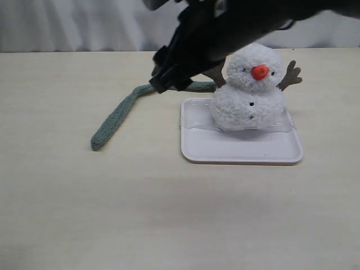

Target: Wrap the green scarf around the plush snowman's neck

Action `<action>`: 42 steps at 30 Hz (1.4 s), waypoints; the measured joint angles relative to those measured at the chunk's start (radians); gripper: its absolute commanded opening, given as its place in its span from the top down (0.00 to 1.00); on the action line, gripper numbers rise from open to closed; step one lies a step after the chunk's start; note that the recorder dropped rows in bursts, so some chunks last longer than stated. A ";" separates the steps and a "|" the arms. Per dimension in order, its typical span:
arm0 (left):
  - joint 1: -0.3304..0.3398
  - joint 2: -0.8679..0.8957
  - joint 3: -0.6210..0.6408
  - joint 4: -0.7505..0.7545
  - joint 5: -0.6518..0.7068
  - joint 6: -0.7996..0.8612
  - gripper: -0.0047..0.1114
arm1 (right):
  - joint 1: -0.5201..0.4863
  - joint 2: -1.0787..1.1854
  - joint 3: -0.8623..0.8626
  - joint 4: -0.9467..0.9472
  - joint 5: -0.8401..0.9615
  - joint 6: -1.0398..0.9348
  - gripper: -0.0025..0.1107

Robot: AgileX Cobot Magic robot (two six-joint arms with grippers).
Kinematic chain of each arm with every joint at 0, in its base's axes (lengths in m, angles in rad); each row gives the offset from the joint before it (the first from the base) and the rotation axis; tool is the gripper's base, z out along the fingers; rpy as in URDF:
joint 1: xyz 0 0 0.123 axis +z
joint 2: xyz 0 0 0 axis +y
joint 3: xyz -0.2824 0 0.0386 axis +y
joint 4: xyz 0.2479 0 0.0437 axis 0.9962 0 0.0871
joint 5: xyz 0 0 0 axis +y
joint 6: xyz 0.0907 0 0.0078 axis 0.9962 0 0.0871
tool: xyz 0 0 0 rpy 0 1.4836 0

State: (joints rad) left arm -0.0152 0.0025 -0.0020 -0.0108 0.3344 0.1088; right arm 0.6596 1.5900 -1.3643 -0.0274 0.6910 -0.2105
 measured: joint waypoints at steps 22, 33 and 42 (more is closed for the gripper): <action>0.000 0.000 0.000 0.000 0.000 0.000 0.96 | -0.091 0.669 -0.454 -0.366 -0.121 -0.111 0.42; 0.000 0.000 0.000 0.000 0.000 0.000 0.96 | -0.093 0.772 -0.455 -0.442 -0.264 -0.304 0.42; 0.000 0.000 0.000 0.000 0.000 0.000 0.96 | -0.098 0.768 -0.459 -0.479 -0.202 -0.191 0.52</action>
State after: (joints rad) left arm -0.0152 0.0025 -0.0020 -0.0108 0.3344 0.1088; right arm 0.5620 2.3584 -1.8230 -0.5064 0.4887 -0.4018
